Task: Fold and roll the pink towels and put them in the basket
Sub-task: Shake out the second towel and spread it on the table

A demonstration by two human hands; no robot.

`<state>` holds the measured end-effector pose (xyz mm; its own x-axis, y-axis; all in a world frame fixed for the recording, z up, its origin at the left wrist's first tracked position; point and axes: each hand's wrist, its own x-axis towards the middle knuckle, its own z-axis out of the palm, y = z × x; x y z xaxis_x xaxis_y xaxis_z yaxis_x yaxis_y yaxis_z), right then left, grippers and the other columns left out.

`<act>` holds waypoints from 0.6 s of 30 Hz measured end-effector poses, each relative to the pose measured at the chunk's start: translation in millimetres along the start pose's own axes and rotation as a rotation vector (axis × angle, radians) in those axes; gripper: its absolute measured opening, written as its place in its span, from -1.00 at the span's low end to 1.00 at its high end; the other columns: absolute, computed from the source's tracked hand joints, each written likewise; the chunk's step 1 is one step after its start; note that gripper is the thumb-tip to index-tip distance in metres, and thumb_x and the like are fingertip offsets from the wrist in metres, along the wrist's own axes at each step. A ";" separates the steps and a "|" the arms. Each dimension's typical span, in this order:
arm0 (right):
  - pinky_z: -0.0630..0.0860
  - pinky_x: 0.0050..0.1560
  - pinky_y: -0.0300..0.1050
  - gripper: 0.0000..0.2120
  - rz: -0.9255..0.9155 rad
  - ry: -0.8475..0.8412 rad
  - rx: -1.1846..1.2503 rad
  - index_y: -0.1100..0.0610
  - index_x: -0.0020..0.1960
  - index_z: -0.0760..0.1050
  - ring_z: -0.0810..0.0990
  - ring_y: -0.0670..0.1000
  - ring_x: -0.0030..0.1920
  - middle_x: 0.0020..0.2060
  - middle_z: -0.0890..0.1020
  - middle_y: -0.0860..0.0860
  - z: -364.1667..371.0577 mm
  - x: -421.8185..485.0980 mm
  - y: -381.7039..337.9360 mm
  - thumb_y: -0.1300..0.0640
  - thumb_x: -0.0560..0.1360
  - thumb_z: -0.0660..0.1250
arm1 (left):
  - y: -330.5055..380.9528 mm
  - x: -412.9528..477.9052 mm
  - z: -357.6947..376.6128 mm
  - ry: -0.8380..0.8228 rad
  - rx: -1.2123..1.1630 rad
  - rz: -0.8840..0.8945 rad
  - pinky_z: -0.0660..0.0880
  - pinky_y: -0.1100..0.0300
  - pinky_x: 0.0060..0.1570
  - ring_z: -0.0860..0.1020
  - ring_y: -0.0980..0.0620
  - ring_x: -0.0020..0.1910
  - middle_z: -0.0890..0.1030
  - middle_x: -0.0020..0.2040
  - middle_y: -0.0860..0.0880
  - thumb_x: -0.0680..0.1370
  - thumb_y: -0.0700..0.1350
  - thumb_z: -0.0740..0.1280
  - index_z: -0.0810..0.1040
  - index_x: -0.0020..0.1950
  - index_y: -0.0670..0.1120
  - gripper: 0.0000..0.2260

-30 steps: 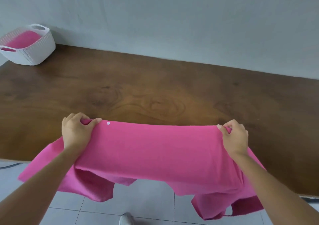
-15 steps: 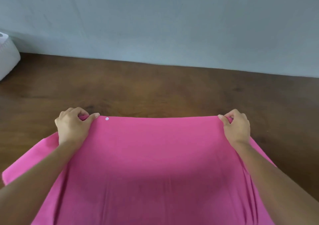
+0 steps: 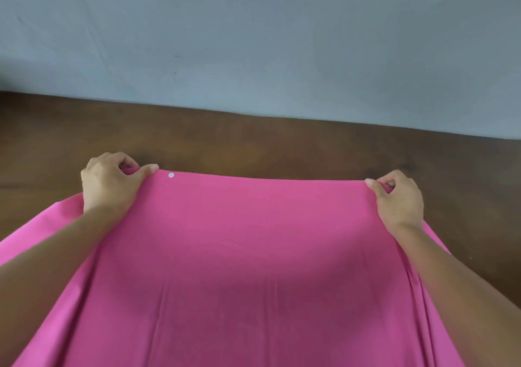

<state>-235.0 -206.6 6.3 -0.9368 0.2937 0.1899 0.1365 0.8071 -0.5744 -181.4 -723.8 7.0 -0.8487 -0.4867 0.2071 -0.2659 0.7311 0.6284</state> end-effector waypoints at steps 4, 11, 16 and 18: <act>0.44 -0.08 -0.01 -0.79 -0.025 0.006 0.001 0.02 -0.14 0.51 0.51 0.03 -0.08 -0.20 0.56 -0.07 10.4 33.2 -2.8 -0.08 0.55 0.41 | 10.4 30.1 16.6 0.002 -0.019 0.009 0.46 -0.11 0.08 0.50 -0.11 -0.06 0.56 -0.21 0.01 0.45 0.16 0.53 0.53 -0.29 -0.01 -0.68; 0.45 -0.10 -0.02 -0.79 -0.040 0.012 0.033 0.01 -0.16 0.50 0.54 0.04 -0.10 -0.19 0.57 -0.08 30.4 92.1 -6.3 -0.07 0.55 0.42 | 28.2 85.2 48.7 0.010 -0.007 0.034 0.44 0.00 -0.05 0.52 -0.09 -0.11 0.56 -0.24 0.02 0.43 0.17 0.54 0.56 -0.27 -0.05 -0.66; 0.40 -0.10 -0.05 -0.78 -0.040 0.008 0.031 0.05 -0.14 0.51 0.54 0.04 -0.11 -0.21 0.56 -0.10 42.3 126.7 -12.9 -0.07 0.55 0.41 | 34.4 118.4 65.2 0.031 0.009 0.021 0.47 -0.06 0.01 0.53 -0.12 -0.06 0.58 -0.20 -0.01 0.41 0.21 0.54 0.54 -0.28 -0.04 -0.64; 0.39 -0.09 -0.05 -0.78 -0.044 0.008 0.032 0.07 -0.12 0.52 0.54 0.04 -0.09 -0.20 0.57 -0.09 47.1 138.8 -14.0 -0.07 0.56 0.41 | 38.9 130.2 70.8 0.044 0.026 0.015 0.48 -0.09 0.07 0.53 -0.16 -0.02 0.59 -0.18 -0.04 0.39 0.22 0.55 0.55 -0.26 -0.05 -0.63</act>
<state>-382.1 -201.3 3.2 -0.9392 0.2626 0.2213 0.0853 0.8026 -0.5904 -334.5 -724.8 5.3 -0.8319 -0.4955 0.2499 -0.2650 0.7503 0.6056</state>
